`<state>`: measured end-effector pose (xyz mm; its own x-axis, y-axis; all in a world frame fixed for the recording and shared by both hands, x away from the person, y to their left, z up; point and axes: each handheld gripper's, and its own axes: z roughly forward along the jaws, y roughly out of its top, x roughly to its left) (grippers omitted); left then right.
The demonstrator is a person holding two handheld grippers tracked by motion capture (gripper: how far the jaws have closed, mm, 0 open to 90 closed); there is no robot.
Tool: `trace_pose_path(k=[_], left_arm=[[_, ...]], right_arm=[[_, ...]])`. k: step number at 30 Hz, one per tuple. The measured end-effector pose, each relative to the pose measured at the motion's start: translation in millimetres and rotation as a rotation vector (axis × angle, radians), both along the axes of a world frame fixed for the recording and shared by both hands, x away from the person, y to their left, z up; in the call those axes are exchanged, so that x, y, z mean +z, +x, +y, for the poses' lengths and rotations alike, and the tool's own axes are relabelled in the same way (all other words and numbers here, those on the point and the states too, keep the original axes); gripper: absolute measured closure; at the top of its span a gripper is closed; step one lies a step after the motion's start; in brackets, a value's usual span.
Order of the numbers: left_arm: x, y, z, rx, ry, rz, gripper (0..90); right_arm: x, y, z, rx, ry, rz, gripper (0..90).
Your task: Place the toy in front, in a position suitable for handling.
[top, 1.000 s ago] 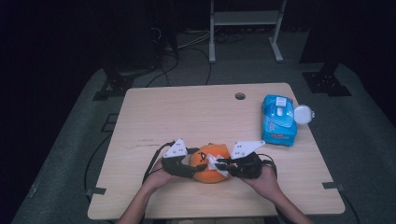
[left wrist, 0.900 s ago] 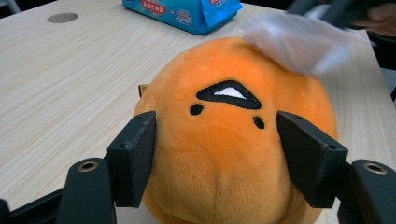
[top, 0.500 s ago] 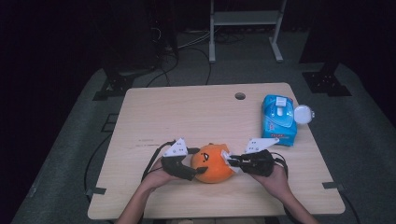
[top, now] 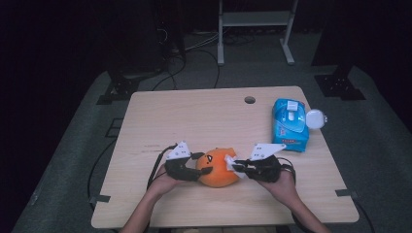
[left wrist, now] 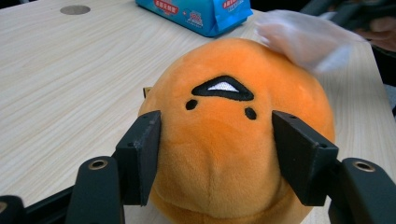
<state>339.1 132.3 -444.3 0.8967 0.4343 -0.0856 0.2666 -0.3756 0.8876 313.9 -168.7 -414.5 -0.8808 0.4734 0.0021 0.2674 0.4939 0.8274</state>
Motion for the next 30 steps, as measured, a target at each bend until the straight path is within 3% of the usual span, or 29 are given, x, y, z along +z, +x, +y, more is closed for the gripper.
trace_pose_path(k=[2,5,8,9,10,11,12,13,15,17,21,22,23,25,27,30], left_arm=[[0.5,-0.6,-2.5,-0.002,0.001,-0.01,34.6],[0.9,-0.8,-4.8,-0.003,0.005,-0.017,34.5],[0.0,0.8,-6.4,0.015,0.002,-0.019,34.0],[0.0,0.8,-6.4,0.015,0.002,-0.019,31.9],[3.9,1.5,-5.8,0.053,0.023,-0.004,25.7],[7.7,1.3,-4.4,0.061,0.02,0.001,22.2],[7.7,1.3,-4.4,0.061,0.02,0.001,19.6],[15.1,-0.2,-0.5,0.04,-0.01,0.004,19.1],[17.2,-0.9,0.2,0.027,-0.008,0.007,18.0],[16.0,-3.9,-1.2,-0.017,0.025,0.007,23.2],[10.6,-3.6,-5.1,0.0,0.037,0.005,34.1],[9.6,-2.1,-5.4,0.009,0.027,0.001,35.2],[9.6,-2.1,-5.4,0.009,0.027,0.001,35.3],[7.9,-0.9,-5.5,0.006,0.035,-0.005,35.3],[7.1,-0.5,-3.7,0.003,0.04,-0.008,35.5],[4.3,0.4,-0.4,0.012,0.037,0.001,35.5]], right_arm=[[-3.4,2.7,-10.2,-0.027,0.012,0.032,80.3],[-4.2,1.0,-11.0,-0.023,0.01,0.033,80.3],[-1.4,-3.4,4.1,0.025,0.008,0.007,80.2],[-1.4,-3.4,4.1,0.025,0.008,0.007,80.2],[-1.3,-2.5,10.3,0.017,-0.011,-0.006,80.2],[-1.1,-1.3,10.0,0.016,-0.008,0.002,80.3],[-1.1,-1.3,10.0,0.016,-0.008,0.002,80.3],[-1.9,1.9,6.8,0.003,0.007,0.016,80.3],[-2.6,3.3,4.6,-0.004,0.014,0.027,80.2],[-4.4,6.5,-1.3,-0.026,0.024,0.045,80.2],[-2.7,4.5,0.4,-0.031,0.027,0.038,80.1],[0.4,-2.0,7.5,-0.009,0.025,0.01,80.0],[0.4,-2.0,7.5,-0.009,0.025,0.01,80.0],[3.0,-10.0,22.0,0.052,0.025,-0.009,79.7],[3.4,-12.2,26.2,0.055,0.005,-0.023,79.7],[4.1,-5.5,16.7,0.02,0.019,-0.016,79.8]])
